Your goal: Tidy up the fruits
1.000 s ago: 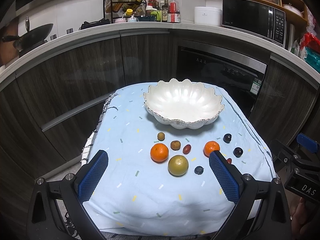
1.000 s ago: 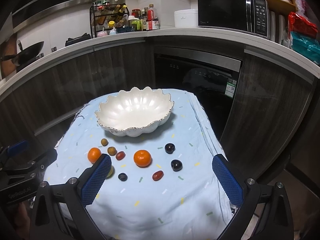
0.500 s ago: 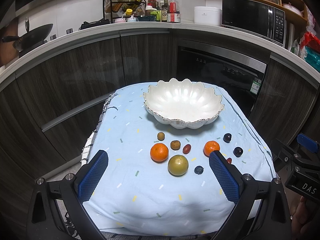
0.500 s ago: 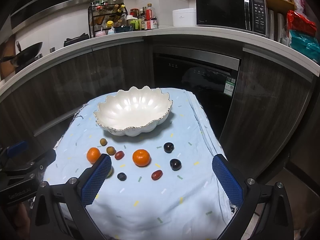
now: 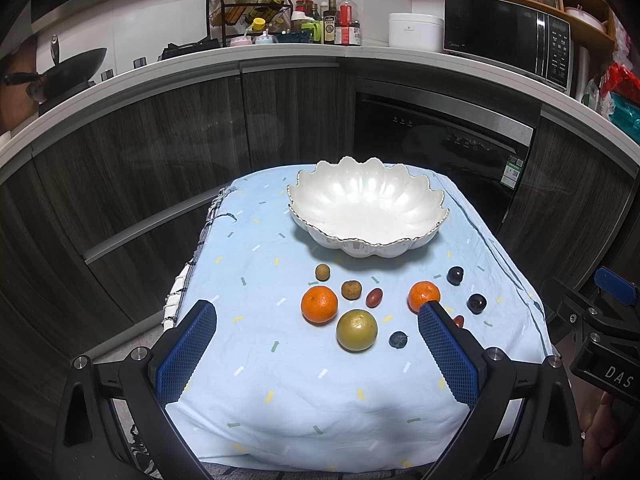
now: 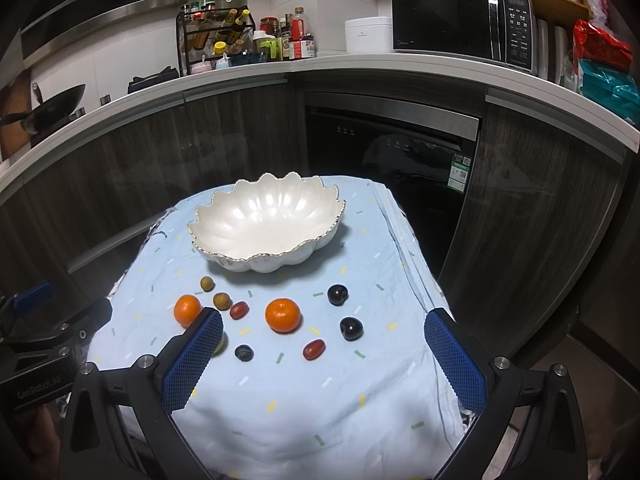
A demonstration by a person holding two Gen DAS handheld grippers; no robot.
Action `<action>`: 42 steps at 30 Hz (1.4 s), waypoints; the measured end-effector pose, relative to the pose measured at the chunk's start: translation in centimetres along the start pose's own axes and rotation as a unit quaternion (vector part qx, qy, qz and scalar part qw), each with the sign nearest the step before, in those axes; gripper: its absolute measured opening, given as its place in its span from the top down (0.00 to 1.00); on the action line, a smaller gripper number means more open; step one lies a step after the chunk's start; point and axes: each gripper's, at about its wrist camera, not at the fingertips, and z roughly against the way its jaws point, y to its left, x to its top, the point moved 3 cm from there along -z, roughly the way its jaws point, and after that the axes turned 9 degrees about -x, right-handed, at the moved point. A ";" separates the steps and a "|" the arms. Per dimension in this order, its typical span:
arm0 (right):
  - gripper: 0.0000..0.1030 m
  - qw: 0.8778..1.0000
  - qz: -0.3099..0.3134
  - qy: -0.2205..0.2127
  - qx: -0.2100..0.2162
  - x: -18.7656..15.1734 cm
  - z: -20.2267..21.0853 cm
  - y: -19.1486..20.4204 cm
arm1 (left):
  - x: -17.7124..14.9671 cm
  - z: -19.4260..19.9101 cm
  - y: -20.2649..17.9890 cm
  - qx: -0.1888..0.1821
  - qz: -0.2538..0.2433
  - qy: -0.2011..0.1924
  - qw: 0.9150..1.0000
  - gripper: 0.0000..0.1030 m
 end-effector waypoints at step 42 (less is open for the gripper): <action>0.00 0.999 -0.008 0.042 -0.002 -0.2 -5.0 0.1 | 0.0 -5.7 -1.0 -0.002 -0.031 0.050 0.998 0.01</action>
